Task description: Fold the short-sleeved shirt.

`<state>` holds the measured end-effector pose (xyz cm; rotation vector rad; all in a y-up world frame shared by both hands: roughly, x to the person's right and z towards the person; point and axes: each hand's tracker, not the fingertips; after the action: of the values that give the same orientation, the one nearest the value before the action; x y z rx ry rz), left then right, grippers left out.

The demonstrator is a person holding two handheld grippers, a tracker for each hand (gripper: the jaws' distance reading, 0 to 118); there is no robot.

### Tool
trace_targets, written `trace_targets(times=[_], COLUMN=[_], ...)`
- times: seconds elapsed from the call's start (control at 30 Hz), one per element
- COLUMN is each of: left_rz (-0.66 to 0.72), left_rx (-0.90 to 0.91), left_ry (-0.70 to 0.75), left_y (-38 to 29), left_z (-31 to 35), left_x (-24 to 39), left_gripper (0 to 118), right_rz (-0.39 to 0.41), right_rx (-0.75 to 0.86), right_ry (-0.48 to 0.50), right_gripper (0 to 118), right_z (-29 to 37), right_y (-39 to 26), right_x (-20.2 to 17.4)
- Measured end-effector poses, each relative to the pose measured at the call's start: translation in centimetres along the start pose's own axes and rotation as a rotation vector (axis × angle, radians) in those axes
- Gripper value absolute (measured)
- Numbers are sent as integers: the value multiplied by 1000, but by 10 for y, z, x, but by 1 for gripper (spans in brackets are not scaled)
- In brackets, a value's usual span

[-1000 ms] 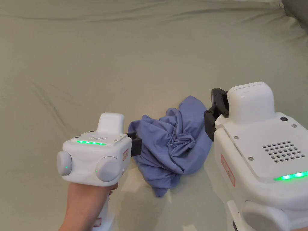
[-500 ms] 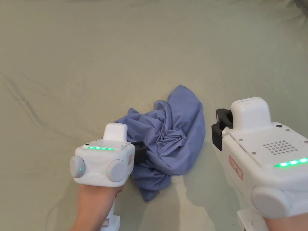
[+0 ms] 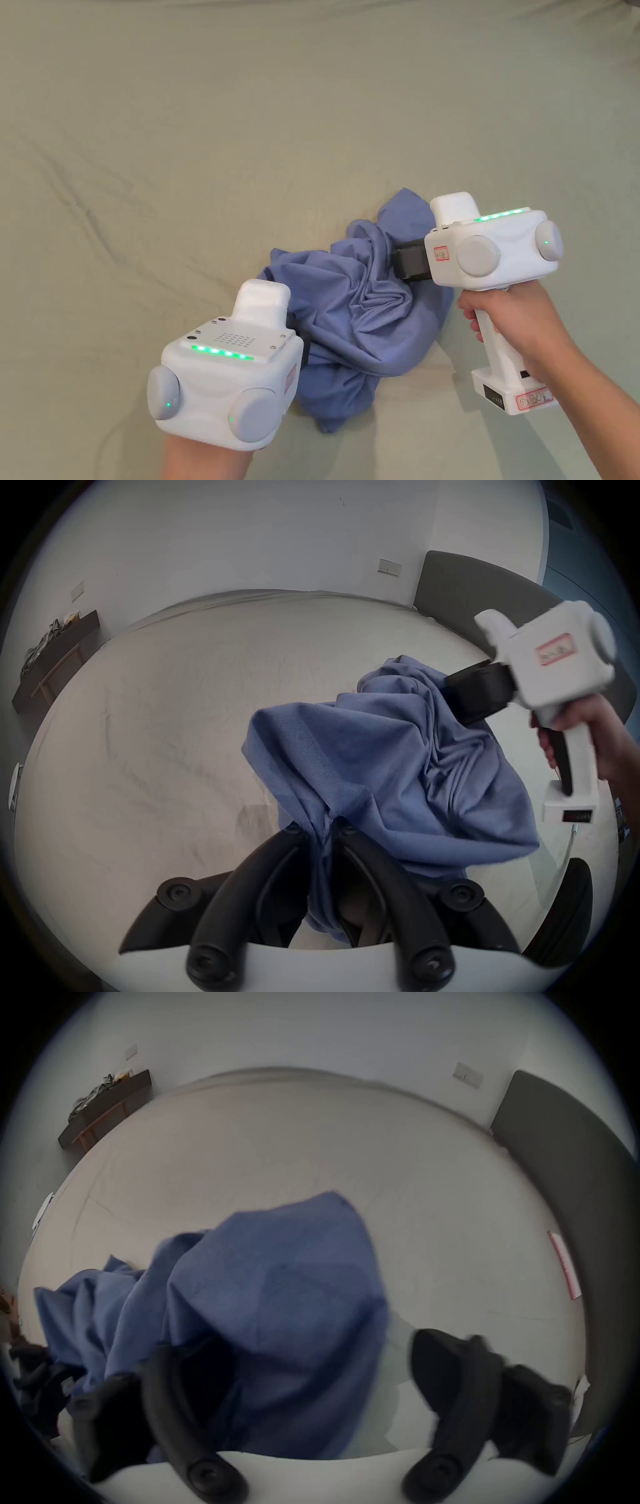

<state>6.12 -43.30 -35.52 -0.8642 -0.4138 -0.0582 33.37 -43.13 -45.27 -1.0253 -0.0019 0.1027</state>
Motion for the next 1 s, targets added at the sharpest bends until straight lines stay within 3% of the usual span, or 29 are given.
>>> trace_targets(times=[0.03,0.07,0.1,0.13,0.17,0.2,0.3,0.57,0.67,0.83,1.0], left_rz=[-8,-18,-26,-30,-32,-33,-29,-16,-23,-143,-166], left_rx=[-4,-3,-3,-3,-3,-1,15,220,297,455,561], left_ry=[-5,1,6,8,13,18,38,141,159,220,229], left_y=[-2,-4,-5,-6,-6,-6,0,45,68,99,119], left_z=[1,2,2,3,5,7,16,88,122,184,236], left_x=[0,0,0,-2,-3,-6,-16,-66,-75,-65,-66], left_gripper=[9,9,9,9,9,9,9,9,9,8,8], right_rz=[2,18,13,-11,34,91,82,-165,-217,-170,-134], right_rx=[-22,-31,-12,23,28,30,51,296,417,621,775], right_ry=[14,44,112,172,61,34,40,67,100,25,-33], right_gripper=[87,47,21,11,11,10,10,10,10,10,10], right_z=[-6,-11,-11,-3,2,5,23,140,191,262,317], right_y=[-1,-4,-8,-9,-9,-10,-13,-11,-8,-3,5], right_x=[-4,-8,-11,-15,-23,-26,-23,23,22,-3,-17])
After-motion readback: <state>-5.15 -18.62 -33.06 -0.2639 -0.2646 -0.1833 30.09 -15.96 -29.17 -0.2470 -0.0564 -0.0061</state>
